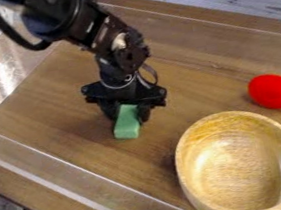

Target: Remove the green block from the brown bowl and put it on the table

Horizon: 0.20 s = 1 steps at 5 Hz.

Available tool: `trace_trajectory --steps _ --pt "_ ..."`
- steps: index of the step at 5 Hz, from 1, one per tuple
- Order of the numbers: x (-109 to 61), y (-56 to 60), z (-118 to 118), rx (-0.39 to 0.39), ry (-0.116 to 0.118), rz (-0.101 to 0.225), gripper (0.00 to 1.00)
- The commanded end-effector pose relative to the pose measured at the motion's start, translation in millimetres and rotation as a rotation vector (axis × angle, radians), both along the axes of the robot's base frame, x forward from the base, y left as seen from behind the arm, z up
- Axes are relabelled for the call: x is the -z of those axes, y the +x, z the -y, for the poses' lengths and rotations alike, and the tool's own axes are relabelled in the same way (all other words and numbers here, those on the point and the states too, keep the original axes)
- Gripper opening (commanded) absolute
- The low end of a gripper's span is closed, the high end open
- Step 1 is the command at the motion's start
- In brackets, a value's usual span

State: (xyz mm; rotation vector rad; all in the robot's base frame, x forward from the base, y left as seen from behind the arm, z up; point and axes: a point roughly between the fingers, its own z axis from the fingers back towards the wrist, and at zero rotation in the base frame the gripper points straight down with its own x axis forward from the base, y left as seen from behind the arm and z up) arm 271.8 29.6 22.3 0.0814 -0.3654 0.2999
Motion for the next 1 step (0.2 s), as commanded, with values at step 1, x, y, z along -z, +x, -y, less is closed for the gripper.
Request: trace_trajectory --steps 1 --pt "-3.7 5.6 14.2 -0.012 -0.006 0.005 0.0"
